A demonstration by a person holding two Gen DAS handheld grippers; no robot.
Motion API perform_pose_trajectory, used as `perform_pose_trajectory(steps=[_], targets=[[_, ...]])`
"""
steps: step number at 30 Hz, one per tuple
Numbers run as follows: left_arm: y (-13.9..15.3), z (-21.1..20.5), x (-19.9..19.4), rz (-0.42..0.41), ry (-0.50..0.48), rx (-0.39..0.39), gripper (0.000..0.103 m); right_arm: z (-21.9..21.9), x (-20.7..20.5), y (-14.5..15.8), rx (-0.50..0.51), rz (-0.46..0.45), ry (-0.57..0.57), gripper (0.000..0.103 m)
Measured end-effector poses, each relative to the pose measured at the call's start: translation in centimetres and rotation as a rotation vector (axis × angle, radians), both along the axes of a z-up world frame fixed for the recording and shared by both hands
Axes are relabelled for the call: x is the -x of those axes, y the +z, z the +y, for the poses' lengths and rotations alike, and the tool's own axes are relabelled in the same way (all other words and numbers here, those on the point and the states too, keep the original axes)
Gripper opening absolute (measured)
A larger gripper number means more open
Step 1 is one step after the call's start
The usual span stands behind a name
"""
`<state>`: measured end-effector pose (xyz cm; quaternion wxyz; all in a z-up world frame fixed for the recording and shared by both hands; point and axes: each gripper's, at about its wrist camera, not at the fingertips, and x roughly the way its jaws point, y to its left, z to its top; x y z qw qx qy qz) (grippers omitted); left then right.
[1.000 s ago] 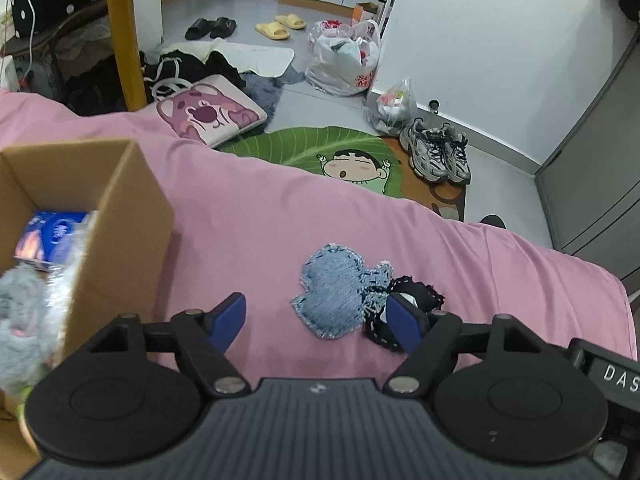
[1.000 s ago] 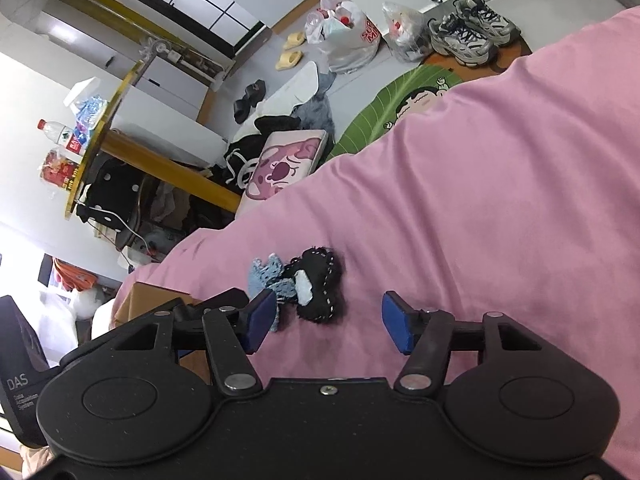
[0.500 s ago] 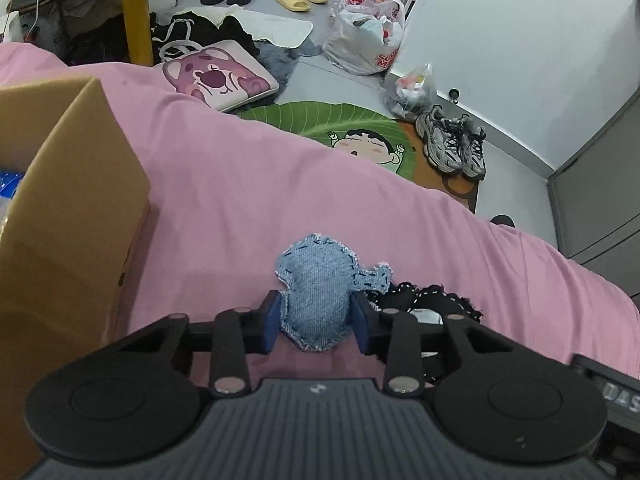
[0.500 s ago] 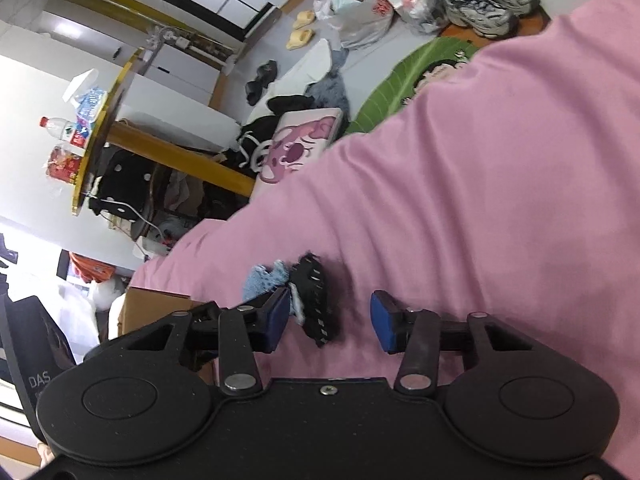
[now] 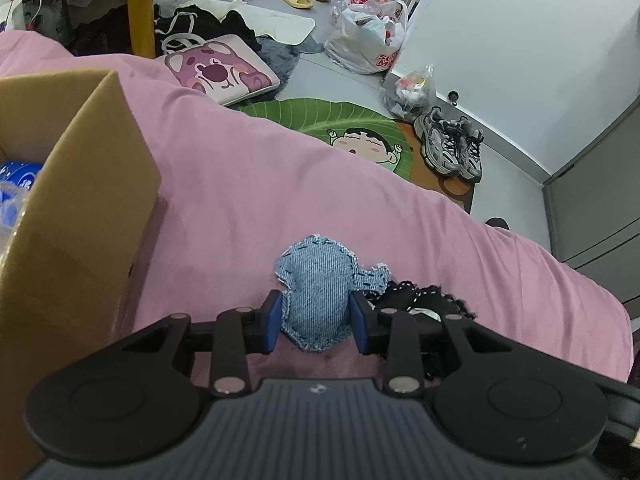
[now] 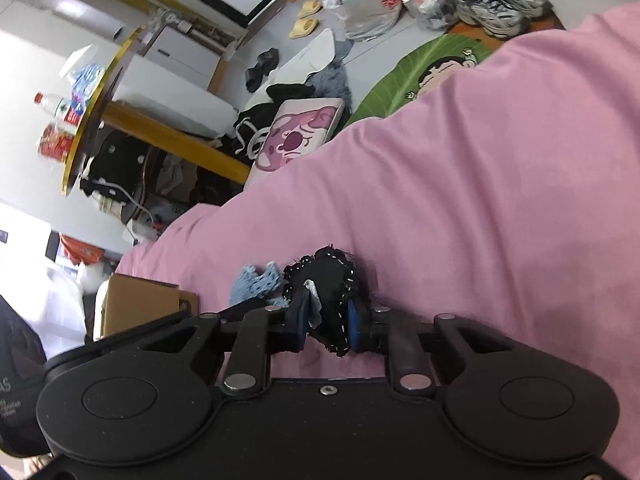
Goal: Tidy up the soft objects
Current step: 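Grasp the denim patch with the left gripper while the right gripper grasps the black lace, then carry the denim patch and black lace with both tools over the box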
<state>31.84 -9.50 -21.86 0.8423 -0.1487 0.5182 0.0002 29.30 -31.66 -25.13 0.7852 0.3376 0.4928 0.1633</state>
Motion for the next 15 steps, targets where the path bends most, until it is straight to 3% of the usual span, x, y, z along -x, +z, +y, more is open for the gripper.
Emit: perform_pose_trajectory(steps=[15], targets=[[4.8, 0.5, 4.3, -0.068, -0.044, 0.004, 0.034, -1.1, 5.2, 4.7, 0.096, -0.054, -0.101, 0.018]])
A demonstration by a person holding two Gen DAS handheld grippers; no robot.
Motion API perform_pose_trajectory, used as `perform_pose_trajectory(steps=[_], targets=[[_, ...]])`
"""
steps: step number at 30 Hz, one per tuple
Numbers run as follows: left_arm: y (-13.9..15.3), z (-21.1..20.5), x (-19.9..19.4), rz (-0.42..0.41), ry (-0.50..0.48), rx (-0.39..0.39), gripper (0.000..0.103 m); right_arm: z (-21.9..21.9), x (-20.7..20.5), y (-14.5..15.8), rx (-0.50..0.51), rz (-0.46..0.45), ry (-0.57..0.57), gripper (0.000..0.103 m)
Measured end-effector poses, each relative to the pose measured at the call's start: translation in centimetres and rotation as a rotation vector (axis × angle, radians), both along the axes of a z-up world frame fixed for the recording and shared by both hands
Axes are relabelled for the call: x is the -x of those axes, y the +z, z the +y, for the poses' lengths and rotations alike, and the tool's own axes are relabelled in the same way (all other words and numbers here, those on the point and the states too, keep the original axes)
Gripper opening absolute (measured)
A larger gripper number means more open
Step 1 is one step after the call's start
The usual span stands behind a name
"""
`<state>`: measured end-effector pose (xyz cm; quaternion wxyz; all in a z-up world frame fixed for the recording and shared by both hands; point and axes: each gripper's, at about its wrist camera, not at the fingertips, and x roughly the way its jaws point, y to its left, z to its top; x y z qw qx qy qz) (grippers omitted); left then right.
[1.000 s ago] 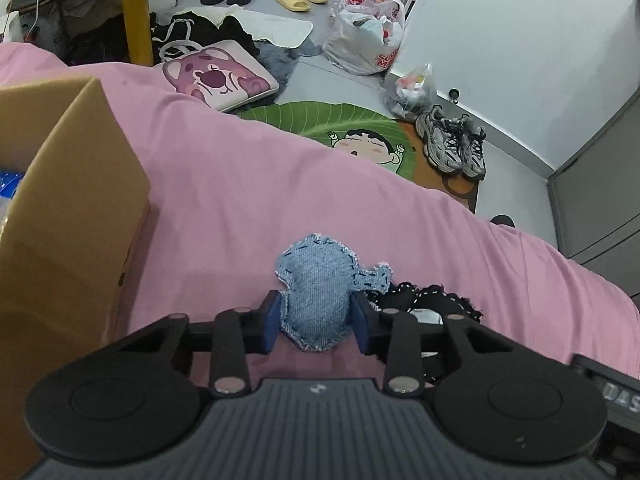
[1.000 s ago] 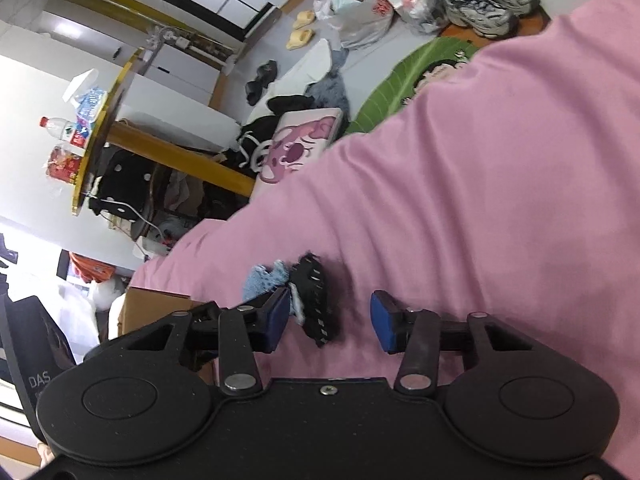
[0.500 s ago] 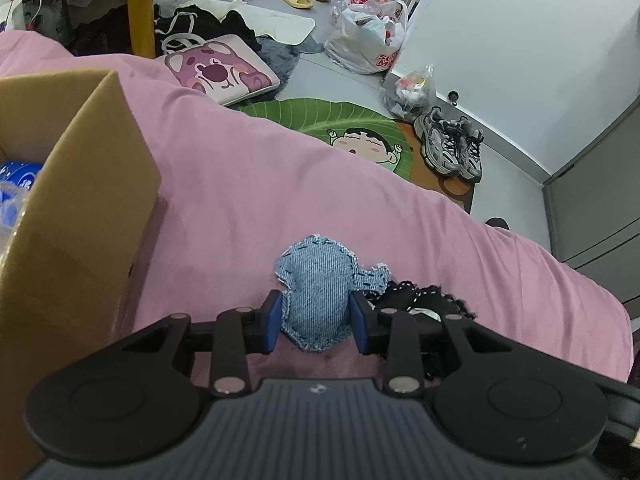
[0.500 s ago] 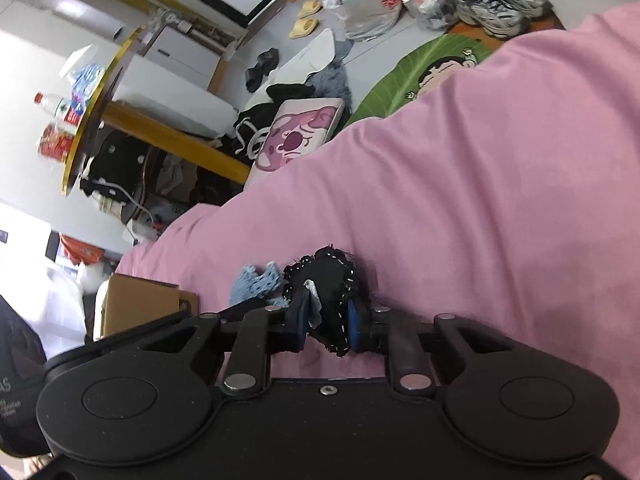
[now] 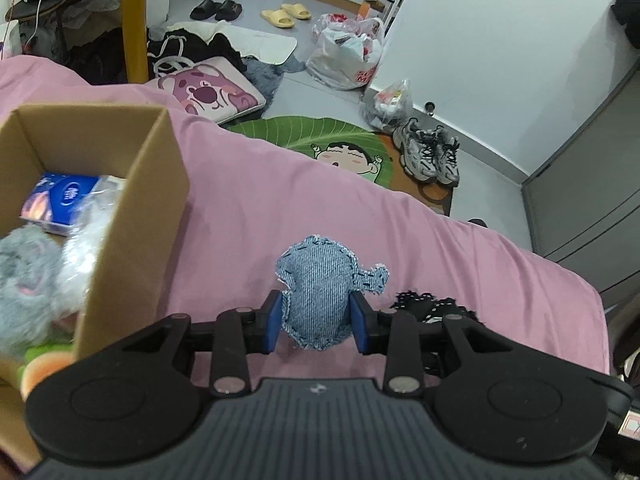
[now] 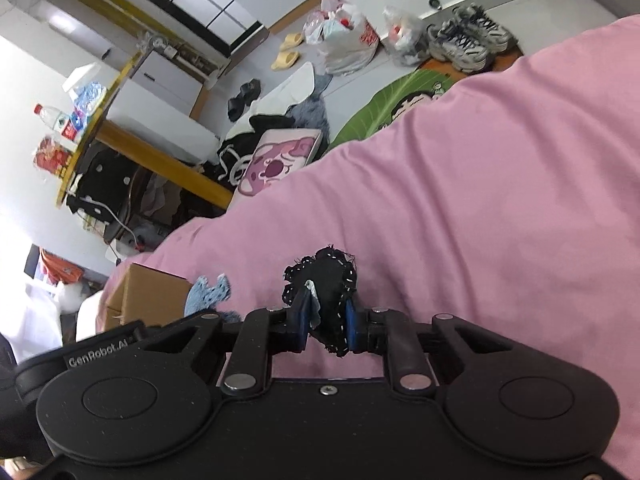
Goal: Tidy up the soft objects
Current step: 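Carry the denim patch and black lace with both tools over the box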
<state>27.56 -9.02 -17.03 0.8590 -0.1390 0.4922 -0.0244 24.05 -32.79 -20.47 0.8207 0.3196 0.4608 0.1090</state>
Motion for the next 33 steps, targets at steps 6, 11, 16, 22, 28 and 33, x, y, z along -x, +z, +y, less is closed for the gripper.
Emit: perform_pose_trajectory(steps=[6, 11, 16, 22, 28, 33], targets=[[2.2, 0.5, 2.4, -0.036, -0.018, 0.003, 0.034, 0.4, 1.8, 2.3, 0.042, -0.054, -0.009, 0.018], [4.1, 1.1, 4.1, -0.074, -0.031, 0.009, 0.034, 0.5, 3.8, 3.8, 0.059, -0.097, -0.032, 0.018], [5.9, 2.1, 5.9, -0.109, -0.041, 0.016, 0.034, 0.6, 5.7, 5.1, 0.061, -0.139, -0.056, 0.018], [7.5, 3.4, 7.9, -0.146, -0.056, 0.016, 0.034, 1.3, 7.1, 6.8, 0.096, -0.186, -0.052, 0.018], [8.5, 4.4, 9.4, -0.170, -0.057, 0.021, 0.034, 2.3, 8.4, 8.6, 0.133, -0.223, -0.043, 0.018], [9.3, 5.3, 10.3, -0.190, -0.058, 0.029, 0.034, 3.6, 9.1, 9.9, 0.147, -0.250, -0.029, 0.018]])
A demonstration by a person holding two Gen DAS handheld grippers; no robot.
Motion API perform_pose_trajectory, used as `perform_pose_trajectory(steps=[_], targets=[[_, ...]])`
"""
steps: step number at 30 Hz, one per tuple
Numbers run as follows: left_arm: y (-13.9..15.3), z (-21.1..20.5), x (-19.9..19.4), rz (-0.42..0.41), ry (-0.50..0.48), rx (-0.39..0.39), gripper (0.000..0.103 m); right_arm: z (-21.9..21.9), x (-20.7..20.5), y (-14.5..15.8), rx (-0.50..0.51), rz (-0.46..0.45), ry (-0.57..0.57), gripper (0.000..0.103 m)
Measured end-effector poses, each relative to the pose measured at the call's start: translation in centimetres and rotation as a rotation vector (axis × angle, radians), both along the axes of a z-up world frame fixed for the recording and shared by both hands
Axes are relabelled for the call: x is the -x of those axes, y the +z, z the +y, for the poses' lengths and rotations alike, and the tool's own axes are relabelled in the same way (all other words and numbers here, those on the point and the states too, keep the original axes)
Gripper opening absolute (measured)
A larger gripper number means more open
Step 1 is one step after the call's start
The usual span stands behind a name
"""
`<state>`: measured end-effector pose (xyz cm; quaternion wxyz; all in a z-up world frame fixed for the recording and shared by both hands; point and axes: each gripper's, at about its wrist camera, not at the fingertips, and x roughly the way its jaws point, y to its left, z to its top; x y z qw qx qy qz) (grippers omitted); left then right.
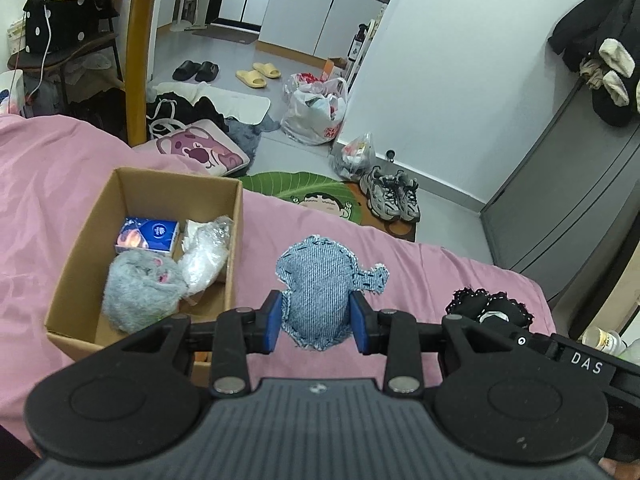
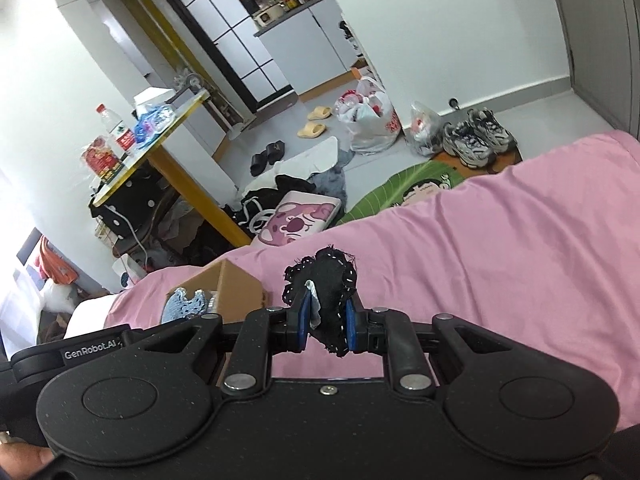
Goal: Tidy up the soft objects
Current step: 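Carry the denim patch and black lace with both tools over the box, then lower both items into the box and open both grippers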
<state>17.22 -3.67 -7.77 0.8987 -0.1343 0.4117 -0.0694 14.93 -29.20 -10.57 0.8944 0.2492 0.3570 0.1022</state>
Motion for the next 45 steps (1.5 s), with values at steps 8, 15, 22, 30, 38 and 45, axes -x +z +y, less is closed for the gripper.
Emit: perform_pose_trajectory(steps=[8, 15, 22, 30, 38, 45], targets=[[1.0, 2.9, 1.1, -0.027, 0.032, 0.015, 0.034, 2.4, 0.2, 1.7, 0.027, -0.034, 0.018, 0.018], [1.8, 5.4, 1.6, -0.045, 0.061, 0.031, 0.034, 4.7, 0.7, 3.0, 0.053, -0.059, 0.047, 0.018], [2.0, 7.9, 1.7, -0.054, 0.089, 0.039, 0.034, 7.3, 0.8, 3.7, 0.081, -0.076, 0.071, 0.018], [1.2, 11.3, 1.6, -0.041, 0.139, 0.064, 0.035, 10.4, 0.6, 4.2, 0.097, -0.087, 0.116, 0.018], [0.5, 14.0, 1.4, -0.027, 0.179, 0.088, 0.035, 13.5, -0.4, 4.1, 0.115, -0.076, 0.164, 0.018], [-1.0, 14.6, 0.7, 0.015, 0.184, 0.095, 0.036, 15.5, -1.1, 3.4, 0.131, -0.057, 0.186, 0.018]])
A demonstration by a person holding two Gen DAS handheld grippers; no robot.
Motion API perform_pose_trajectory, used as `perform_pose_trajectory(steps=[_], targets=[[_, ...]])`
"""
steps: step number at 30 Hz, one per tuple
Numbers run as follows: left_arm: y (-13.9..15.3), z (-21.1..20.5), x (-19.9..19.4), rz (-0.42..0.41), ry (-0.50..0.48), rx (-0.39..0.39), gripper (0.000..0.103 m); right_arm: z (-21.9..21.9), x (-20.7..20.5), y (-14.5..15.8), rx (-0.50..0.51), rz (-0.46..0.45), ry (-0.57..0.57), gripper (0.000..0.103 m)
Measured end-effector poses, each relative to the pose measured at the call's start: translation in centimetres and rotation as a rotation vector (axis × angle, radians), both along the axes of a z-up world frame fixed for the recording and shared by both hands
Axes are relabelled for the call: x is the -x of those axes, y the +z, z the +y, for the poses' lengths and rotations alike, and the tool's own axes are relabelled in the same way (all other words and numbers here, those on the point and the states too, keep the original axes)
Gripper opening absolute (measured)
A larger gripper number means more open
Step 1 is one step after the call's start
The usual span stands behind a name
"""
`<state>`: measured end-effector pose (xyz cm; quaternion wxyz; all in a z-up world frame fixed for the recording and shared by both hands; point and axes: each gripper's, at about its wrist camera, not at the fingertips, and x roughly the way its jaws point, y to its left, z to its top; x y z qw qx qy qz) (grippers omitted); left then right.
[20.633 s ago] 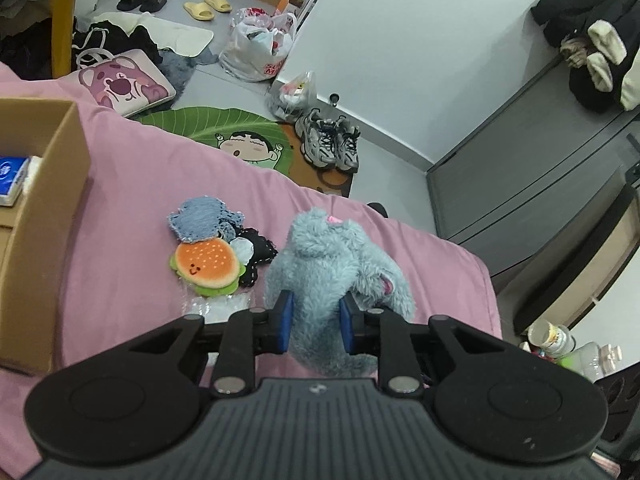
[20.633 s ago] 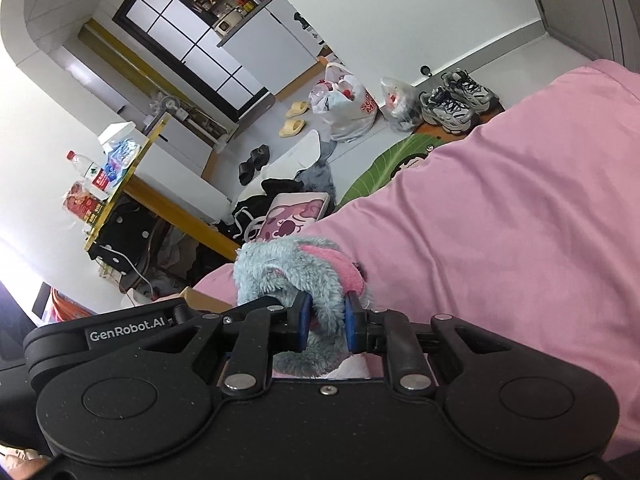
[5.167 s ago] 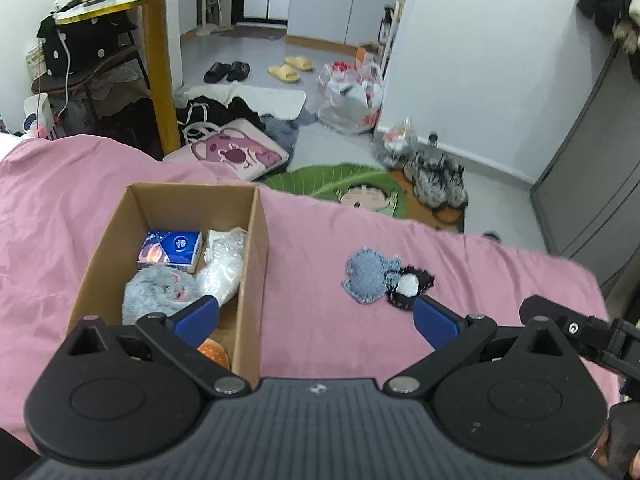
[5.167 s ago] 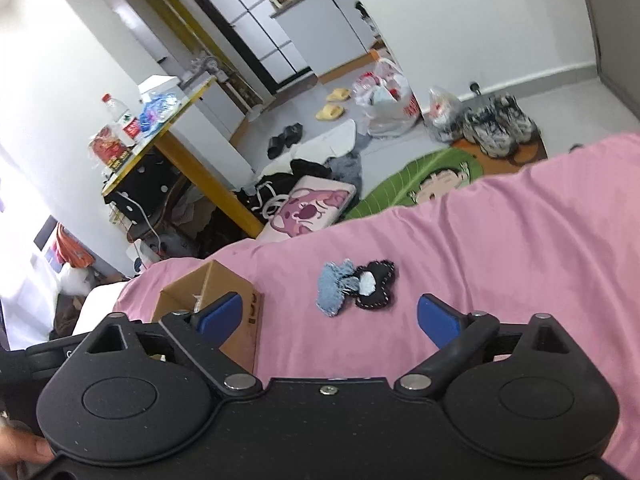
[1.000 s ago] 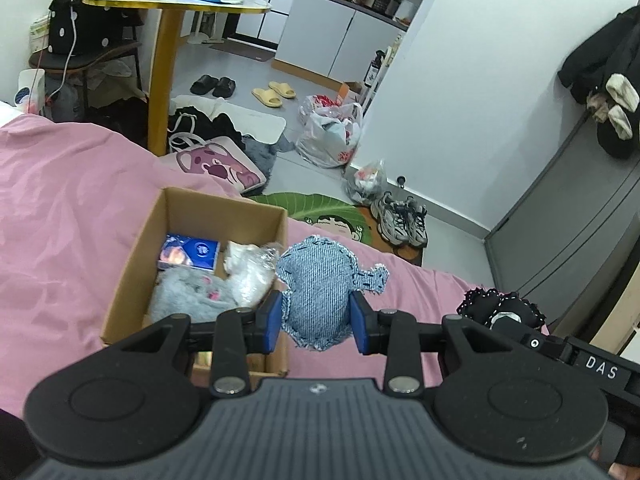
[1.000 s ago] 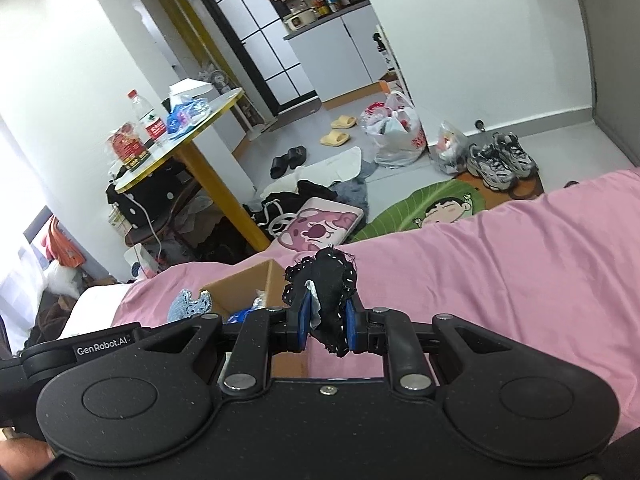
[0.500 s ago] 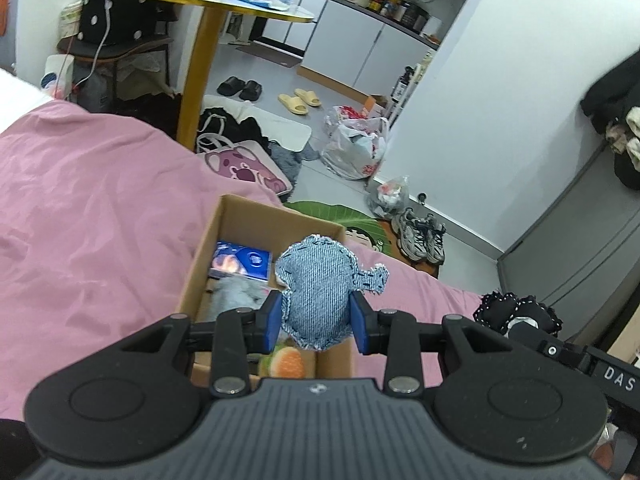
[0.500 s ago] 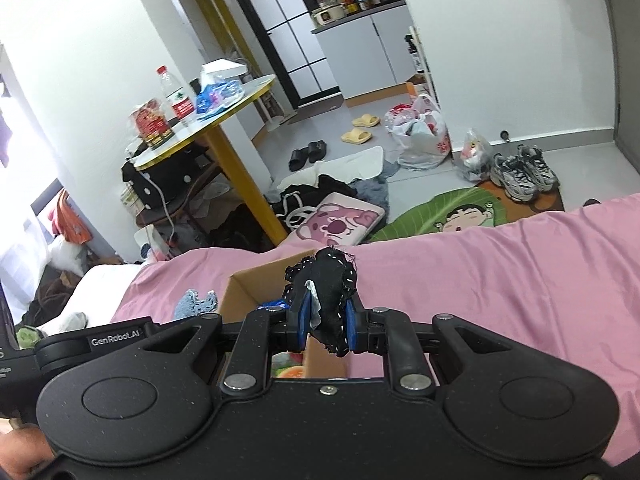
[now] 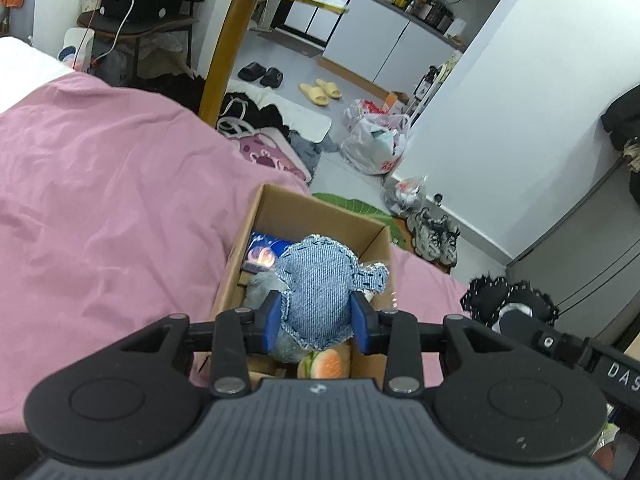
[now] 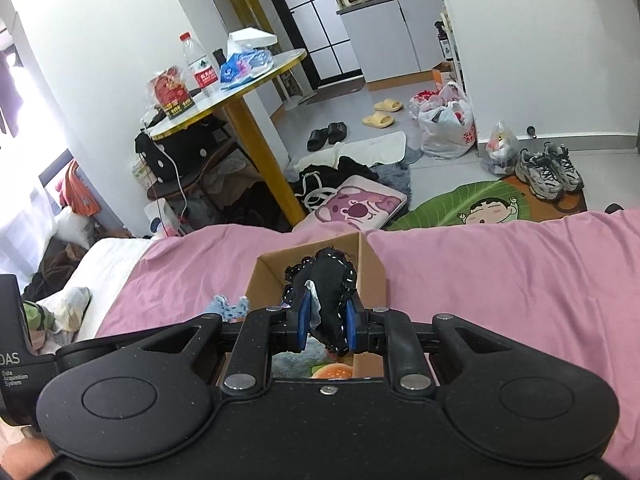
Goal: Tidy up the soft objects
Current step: 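Lower both items into the box and open both grippers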
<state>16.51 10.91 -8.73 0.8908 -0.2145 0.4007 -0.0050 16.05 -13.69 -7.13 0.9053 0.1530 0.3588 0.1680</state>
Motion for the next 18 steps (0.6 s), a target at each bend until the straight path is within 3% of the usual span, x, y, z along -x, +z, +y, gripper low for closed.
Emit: perform_pose_trajectory(steps=[6, 8, 12, 16, 18], targets=[[-1.8, 1.2, -0.8, 0.085, 0.017, 0.033, 0.046, 1.5, -0.9, -0.9, 0.006, 0.029, 0.011, 0.018], [-2.1, 1.6, -1.0, 0.097, 0.024, 0.052, 0.055, 1.9, -1.1, -1.1, 0.011, 0.027, 0.018, 0.019], [-2.2, 2.3, -0.9, 0.093, 0.038, 0.068, 0.061, 2.5, -1.5, -1.5, 0.010, 0.045, 0.021, 0.026], [-2.3, 2.3, -1.0, 0.105, 0.040, 0.072, 0.064, 2.3, -1.3, -1.5, 0.007, 0.049, 0.013, 0.042], [-2.3, 2.3, -1.0, 0.107, 0.041, 0.072, 0.065, 2.0, -1.2, -1.5, -0.005, 0.052, 0.005, 0.042]])
